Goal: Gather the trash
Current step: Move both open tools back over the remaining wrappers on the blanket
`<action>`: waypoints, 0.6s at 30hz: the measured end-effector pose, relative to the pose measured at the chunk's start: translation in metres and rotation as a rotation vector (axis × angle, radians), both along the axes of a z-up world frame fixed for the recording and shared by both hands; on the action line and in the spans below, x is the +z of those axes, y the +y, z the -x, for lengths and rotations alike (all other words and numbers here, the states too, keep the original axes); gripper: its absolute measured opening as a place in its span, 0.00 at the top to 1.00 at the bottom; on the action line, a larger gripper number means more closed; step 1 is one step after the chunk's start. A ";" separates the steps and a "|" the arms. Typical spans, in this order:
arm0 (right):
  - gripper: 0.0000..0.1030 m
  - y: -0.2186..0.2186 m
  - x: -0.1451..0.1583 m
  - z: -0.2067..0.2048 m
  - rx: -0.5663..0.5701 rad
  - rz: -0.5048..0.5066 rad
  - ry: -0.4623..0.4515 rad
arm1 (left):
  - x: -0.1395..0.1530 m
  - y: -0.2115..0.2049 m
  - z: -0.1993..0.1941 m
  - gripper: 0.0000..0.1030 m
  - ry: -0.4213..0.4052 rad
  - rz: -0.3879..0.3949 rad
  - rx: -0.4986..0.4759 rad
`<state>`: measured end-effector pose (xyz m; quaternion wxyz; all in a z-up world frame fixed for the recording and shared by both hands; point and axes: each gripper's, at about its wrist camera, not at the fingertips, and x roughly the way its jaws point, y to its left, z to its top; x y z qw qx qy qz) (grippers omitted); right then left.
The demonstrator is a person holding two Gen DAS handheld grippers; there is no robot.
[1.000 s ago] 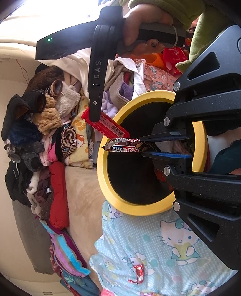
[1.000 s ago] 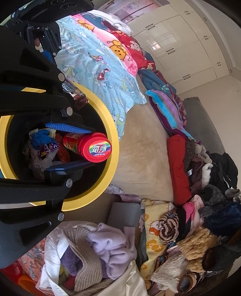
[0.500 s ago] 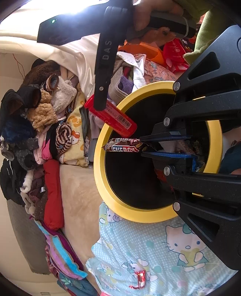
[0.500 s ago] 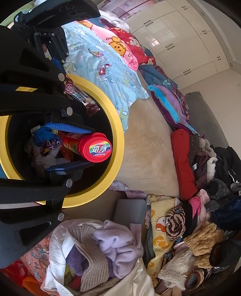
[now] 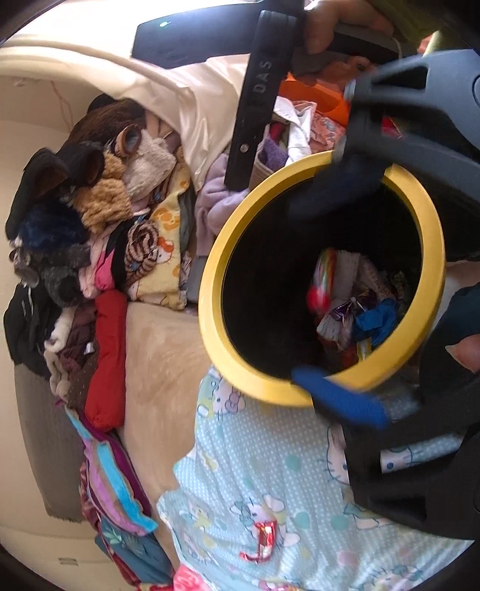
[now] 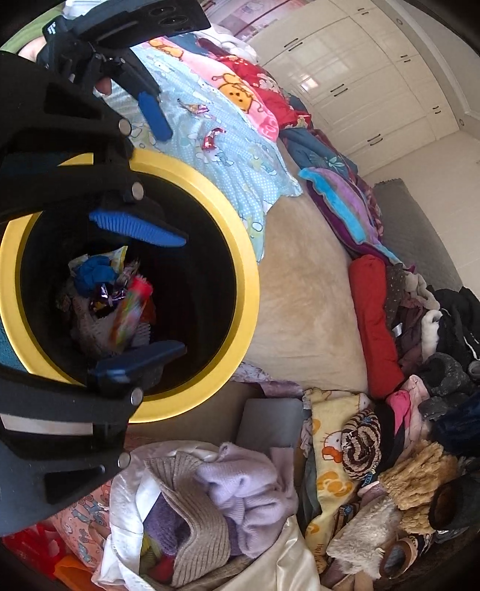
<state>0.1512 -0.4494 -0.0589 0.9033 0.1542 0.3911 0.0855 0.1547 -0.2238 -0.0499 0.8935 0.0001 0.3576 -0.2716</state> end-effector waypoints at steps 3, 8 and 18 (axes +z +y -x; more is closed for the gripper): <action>0.42 0.005 0.007 0.003 0.003 0.020 -0.027 | 0.003 0.009 0.001 0.10 -0.004 0.014 0.019; 0.34 0.016 0.020 0.010 0.014 0.047 -0.084 | 0.009 0.023 0.003 0.10 -0.015 0.033 0.053; 0.23 0.054 0.042 0.023 0.076 0.116 -0.205 | 0.021 0.064 0.003 0.10 -0.048 0.053 0.159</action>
